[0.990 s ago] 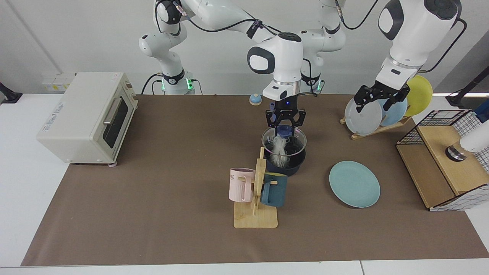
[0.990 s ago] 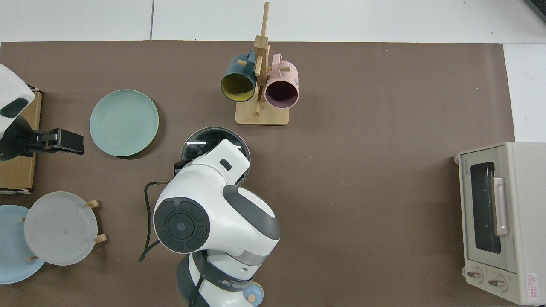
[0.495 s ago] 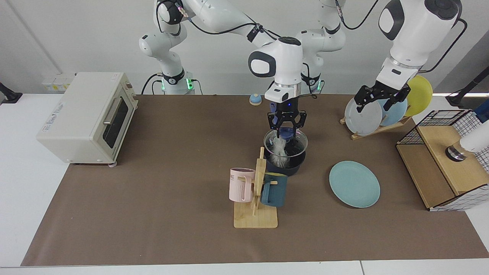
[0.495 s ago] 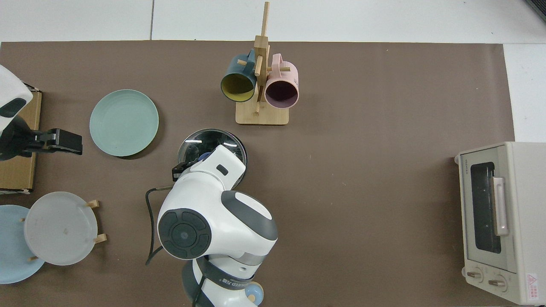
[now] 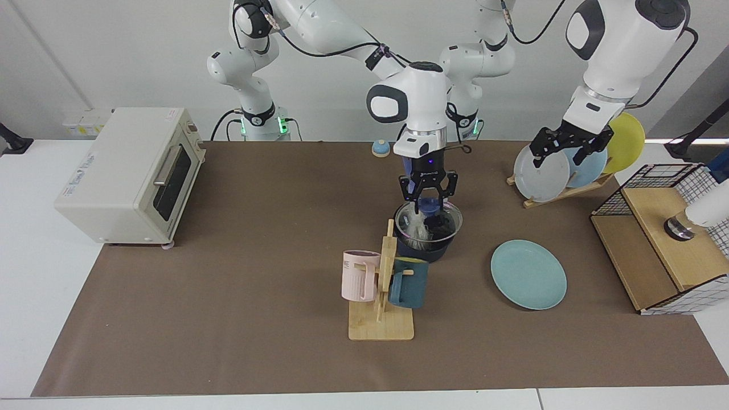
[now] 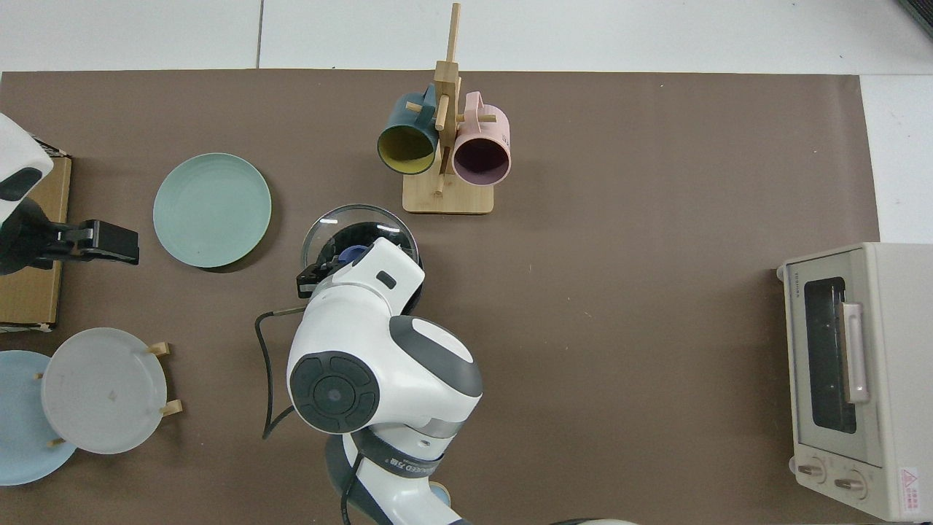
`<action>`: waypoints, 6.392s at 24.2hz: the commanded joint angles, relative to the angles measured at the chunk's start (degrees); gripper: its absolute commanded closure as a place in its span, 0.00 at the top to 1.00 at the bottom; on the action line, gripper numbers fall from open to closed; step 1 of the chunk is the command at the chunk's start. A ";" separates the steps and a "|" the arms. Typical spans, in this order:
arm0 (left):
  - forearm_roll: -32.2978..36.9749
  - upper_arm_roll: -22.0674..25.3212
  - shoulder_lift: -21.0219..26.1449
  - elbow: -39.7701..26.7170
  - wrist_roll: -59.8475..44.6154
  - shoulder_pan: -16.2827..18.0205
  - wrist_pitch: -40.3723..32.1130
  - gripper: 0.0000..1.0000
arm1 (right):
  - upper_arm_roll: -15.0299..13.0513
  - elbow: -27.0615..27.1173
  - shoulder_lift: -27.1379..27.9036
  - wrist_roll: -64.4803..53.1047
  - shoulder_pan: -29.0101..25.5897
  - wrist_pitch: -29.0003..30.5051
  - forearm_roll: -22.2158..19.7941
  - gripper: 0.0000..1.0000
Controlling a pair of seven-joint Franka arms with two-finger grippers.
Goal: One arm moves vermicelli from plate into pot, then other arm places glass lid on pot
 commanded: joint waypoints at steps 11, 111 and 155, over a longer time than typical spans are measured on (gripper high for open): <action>0.15 0.59 -0.28 0.22 -0.16 -0.17 -0.43 1.00 | 0.35 0.98 2.33 -2.14 -1.15 3.55 -2.35 0.00; 0.15 1.64 -0.28 0.22 0.19 -0.08 -0.52 1.00 | 0.08 22.52 14.64 -16.99 -1.59 -19.92 13.73 0.00; 0.15 1.73 -0.28 0.13 0.19 0.00 -0.69 1.00 | -1.06 22.87 12.70 -18.31 -2.12 -17.63 13.56 0.00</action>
